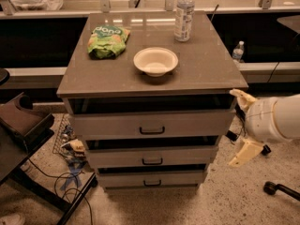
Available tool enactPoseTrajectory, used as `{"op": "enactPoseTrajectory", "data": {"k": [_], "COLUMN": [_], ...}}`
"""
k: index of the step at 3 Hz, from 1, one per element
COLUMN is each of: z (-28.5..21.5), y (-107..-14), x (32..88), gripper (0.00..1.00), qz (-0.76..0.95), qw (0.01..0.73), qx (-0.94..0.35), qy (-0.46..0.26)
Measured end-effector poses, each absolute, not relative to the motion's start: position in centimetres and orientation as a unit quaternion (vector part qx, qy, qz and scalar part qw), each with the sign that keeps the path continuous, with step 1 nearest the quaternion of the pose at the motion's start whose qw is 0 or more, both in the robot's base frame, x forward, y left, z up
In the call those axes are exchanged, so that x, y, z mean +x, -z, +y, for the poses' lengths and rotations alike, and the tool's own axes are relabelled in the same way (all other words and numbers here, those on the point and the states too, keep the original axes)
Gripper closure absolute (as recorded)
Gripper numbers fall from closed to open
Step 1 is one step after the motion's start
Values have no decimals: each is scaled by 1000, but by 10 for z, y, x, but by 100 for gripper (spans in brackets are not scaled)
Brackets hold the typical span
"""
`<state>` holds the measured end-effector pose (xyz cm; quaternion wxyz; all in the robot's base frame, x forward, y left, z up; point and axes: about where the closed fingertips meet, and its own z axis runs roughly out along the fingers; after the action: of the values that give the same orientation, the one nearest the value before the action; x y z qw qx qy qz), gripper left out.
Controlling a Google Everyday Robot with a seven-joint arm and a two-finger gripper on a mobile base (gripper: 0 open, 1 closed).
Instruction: Open middle drawer
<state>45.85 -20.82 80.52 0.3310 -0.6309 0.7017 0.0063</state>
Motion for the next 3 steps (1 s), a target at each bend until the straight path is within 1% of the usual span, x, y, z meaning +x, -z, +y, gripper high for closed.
{"op": "enactPoseTrajectory", "data": {"k": [1,2,3], "z": [-210,-211,-221], "y": [-808,-802,-775], "x": [469,466,462], "gripper": [0,0,0], "qz": [700,702,711], "qw": [344,340,330], "qx": [-626,-626,-621], "qy": [11,8,3]}}
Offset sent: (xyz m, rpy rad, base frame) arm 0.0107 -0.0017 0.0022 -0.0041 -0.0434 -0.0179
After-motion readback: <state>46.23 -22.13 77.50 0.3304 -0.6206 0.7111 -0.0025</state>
